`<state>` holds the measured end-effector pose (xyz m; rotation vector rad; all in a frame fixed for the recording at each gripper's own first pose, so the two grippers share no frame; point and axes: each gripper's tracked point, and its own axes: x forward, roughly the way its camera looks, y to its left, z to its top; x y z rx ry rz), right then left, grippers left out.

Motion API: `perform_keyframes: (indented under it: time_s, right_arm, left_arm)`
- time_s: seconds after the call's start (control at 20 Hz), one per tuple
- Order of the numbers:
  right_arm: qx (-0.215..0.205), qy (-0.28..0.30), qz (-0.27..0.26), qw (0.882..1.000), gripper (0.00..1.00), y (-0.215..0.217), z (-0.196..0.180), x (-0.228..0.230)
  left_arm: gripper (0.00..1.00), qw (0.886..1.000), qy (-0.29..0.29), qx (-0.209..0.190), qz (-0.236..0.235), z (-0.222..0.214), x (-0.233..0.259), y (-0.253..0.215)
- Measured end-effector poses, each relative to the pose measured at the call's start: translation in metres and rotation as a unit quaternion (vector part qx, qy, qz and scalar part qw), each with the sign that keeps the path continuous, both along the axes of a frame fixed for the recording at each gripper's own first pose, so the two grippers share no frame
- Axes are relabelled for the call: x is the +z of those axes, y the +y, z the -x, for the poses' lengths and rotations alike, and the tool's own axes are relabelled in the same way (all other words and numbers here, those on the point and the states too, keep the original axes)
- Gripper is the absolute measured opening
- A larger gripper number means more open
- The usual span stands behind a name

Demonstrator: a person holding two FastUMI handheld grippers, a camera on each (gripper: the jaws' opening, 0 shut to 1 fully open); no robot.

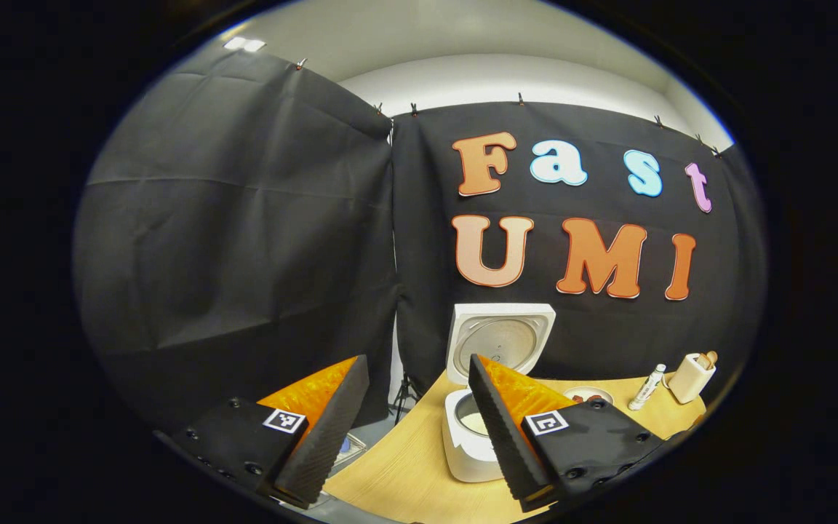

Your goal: Close the left gripper, press the button to open the rice cooker; take a wooden spoon from the chopstick holder with the right hand, scoop a spoonful of rice and pour it into the rice cooker, then put the wooden spoon back into the chopstick holder.

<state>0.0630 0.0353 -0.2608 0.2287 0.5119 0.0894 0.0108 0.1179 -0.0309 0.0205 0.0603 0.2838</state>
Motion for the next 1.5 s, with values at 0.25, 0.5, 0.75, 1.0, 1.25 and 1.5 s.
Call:
perform_keyframes:
  time_s: [0.25, 0.5, 0.75, 1.0, 1.25, 1.5]
  right_arm:
    - [0.028, -0.073, 0.080, 0.994, 0.08, 0.019, 0.003, 0.074]
    - [0.079, -0.119, 0.095, 0.985, 0.08, 0.067, 0.012, 0.118]
    - [0.144, -0.129, 0.107, 0.975, 0.08, 0.125, 0.019, 0.108]
    - [0.187, -0.092, 0.113, 0.971, 0.08, 0.163, 0.013, 0.049]
    - [0.203, -0.073, 0.161, 0.963, 0.08, 0.173, 0.009, -0.002]
    - [0.216, -0.051, 0.206, 0.953, 0.08, 0.175, 0.023, -0.037]
  left_arm:
    - [0.98, 1.000, -0.010, -0.003, 0.000, 0.001, 0.004, 0.004]
    - [0.94, 1.000, -0.016, -0.011, 0.003, 0.000, 0.006, 0.005]
    - [0.94, 1.000, -0.014, -0.011, -0.006, 0.003, 0.007, 0.013]
    - [0.98, 1.000, -0.005, -0.003, -0.024, 0.011, 0.008, 0.025]
    - [0.99, 0.999, 0.011, 0.017, -0.043, 0.015, 0.000, 0.042]
    - [0.94, 0.999, 0.028, 0.011, -0.026, 0.007, -0.017, 0.040]
